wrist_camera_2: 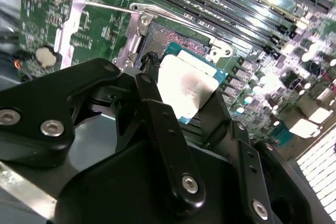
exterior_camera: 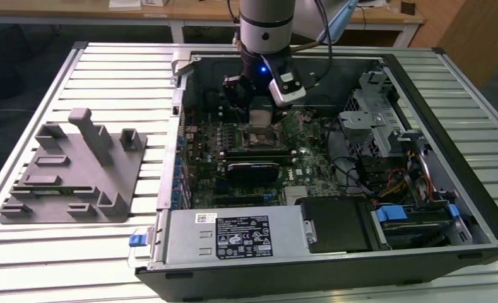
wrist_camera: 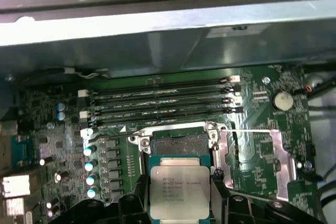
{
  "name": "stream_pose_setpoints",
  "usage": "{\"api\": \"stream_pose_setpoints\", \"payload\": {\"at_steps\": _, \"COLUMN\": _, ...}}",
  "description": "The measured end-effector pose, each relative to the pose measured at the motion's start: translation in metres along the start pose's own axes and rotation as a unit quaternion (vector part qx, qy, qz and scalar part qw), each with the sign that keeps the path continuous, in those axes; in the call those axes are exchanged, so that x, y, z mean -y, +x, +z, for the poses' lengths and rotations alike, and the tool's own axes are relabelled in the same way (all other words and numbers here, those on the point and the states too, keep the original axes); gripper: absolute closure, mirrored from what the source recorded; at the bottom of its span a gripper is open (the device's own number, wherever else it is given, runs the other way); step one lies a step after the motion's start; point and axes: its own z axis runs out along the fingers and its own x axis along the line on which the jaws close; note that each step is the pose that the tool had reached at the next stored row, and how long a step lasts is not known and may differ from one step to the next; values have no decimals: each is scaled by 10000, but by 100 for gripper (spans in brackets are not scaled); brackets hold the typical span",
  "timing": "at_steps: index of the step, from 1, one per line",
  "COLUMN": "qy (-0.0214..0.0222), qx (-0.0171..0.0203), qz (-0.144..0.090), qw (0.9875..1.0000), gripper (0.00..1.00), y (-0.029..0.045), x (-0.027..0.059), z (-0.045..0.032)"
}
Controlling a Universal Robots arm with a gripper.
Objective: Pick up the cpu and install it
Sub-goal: 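Place the cpu into insertion slot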
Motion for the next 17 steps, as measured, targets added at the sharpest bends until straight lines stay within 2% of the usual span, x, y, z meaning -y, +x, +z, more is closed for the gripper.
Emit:
{"api": "stream_pose_setpoints", "payload": {"at_steps": 4, "qy": 14, "qx": 16, "qz": 361, "qw": 9993, "gripper": 46, "y": 0, "x": 0, "z": 0}}
{"api": "stream_pose_setpoints", "payload": {"at_steps": 9, "qy": 32, "qx": 35, "qz": 810, "qw": 9967, "gripper": 46, "y": 0, "x": 0, "z": 1}}
{"api": "stream_pose_setpoints", "payload": {"at_steps": 11, "qy": 39, "qx": 43, "qz": 996, "qw": 9950, "gripper": 46, "y": 0, "x": 0, "z": 1}}
{"api": "stream_pose_setpoints", "payload": {"at_steps": 12, "qy": 45, "qx": 50, "qz": 1148, "qw": 9934, "gripper": 46, "y": 0, "x": 0, "z": 2}}
{"api": "stream_pose_setpoints", "payload": {"at_steps": 14, "qy": 52, "qx": 58, "qz": 1325, "qw": 9911, "gripper": 46, "y": 0, "x": 0, "z": 2}}
{"api": "stream_pose_setpoints", "payload": {"at_steps": 17, "qy": 63, "qx": 70, "qz": 1601, "qw": 9871, "gripper": 46, "y": 0, "x": 0, "z": 3}}
